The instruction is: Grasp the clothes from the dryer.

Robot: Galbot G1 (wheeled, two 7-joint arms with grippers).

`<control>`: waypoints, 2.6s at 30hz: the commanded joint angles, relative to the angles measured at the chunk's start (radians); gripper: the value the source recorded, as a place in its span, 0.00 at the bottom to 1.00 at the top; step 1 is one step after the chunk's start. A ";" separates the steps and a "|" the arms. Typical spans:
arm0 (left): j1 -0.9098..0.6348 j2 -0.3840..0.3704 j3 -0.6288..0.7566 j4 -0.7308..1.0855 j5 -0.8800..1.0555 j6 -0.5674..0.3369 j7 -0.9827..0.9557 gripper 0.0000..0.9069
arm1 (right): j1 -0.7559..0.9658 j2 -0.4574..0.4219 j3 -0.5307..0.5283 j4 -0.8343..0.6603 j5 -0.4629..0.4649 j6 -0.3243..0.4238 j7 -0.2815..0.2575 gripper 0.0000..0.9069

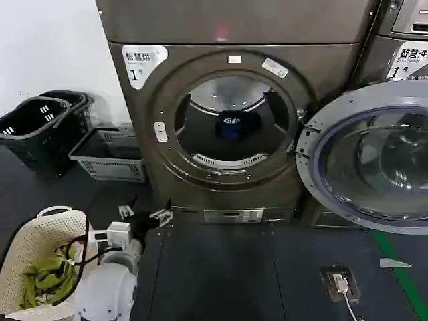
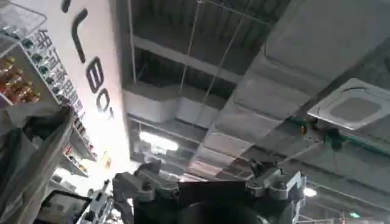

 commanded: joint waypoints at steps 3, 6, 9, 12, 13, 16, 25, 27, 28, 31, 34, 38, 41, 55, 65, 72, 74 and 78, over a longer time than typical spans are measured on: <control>0.001 0.000 0.002 -0.001 -0.002 0.049 0.000 1.00 | -0.001 0.002 -0.012 -0.017 0.007 0.043 0.005 1.00; 0.000 -0.001 0.003 0.000 -0.002 0.049 0.000 1.00 | 0.002 0.007 -0.017 -0.020 0.020 0.052 0.016 1.00; 0.002 0.002 0.002 -0.001 -0.003 0.049 0.000 1.00 | 0.003 0.006 -0.020 -0.023 0.021 0.053 0.019 1.00; 0.008 0.002 0.001 -0.001 -0.003 0.049 0.000 1.00 | 0.004 0.005 -0.020 -0.021 0.020 0.052 0.021 1.00; 0.008 0.002 0.002 -0.001 -0.003 0.049 0.000 1.00 | 0.005 0.004 -0.019 -0.022 0.020 0.051 0.022 1.00; 0.006 0.002 0.003 -0.001 -0.004 0.049 0.002 1.00 | 0.005 0.004 -0.020 -0.023 0.020 0.050 0.023 1.00; -0.004 0.003 0.014 0.005 -0.011 0.049 0.003 1.00 | 0.007 0.005 -0.020 -0.025 0.016 0.048 0.035 1.00; -0.004 0.003 0.014 0.006 -0.011 0.049 0.003 1.00 | 0.008 0.008 -0.021 -0.018 0.018 0.044 0.034 1.00; -0.003 0.004 0.015 0.006 -0.011 0.049 0.003 1.00 | 0.009 0.007 -0.023 -0.016 0.018 0.044 0.036 1.00; -0.003 0.005 0.012 0.006 -0.012 0.049 0.003 1.00 | 0.012 0.004 -0.023 -0.020 0.016 0.043 0.036 1.00; -0.003 0.006 0.011 0.008 -0.016 0.049 0.003 1.00 | 0.010 0.004 -0.024 -0.021 0.015 0.043 0.034 1.00; -0.002 0.006 0.016 0.006 -0.018 0.049 0.004 1.00 | 0.010 0.004 -0.030 -0.026 0.013 0.042 0.034 1.00; -0.002 0.004 0.016 0.004 -0.023 0.049 0.001 1.00 | 0.016 -0.003 -0.037 -0.035 0.009 0.043 0.036 1.00; 0.000 0.011 0.009 -0.010 -0.074 0.049 -0.009 1.00 | 0.016 -0.002 -0.045 -0.035 -0.006 0.046 0.035 1.00; 0.001 0.012 0.008 -0.009 -0.091 0.049 -0.011 1.00 | 0.015 0.002 -0.044 -0.045 -0.007 0.048 0.035 1.00; 0.003 0.012 0.007 -0.011 -0.093 0.049 -0.010 1.00 | 0.017 0.004 -0.045 -0.045 -0.009 0.050 0.034 1.00; 0.004 0.011 0.008 -0.011 -0.093 0.049 -0.010 1.00 | 0.017 0.005 -0.045 -0.044 -0.010 0.052 0.038 1.00; 0.004 0.013 0.008 -0.010 -0.092 0.049 -0.010 1.00 | 0.012 0.007 -0.035 -0.054 -0.014 0.073 0.046 1.00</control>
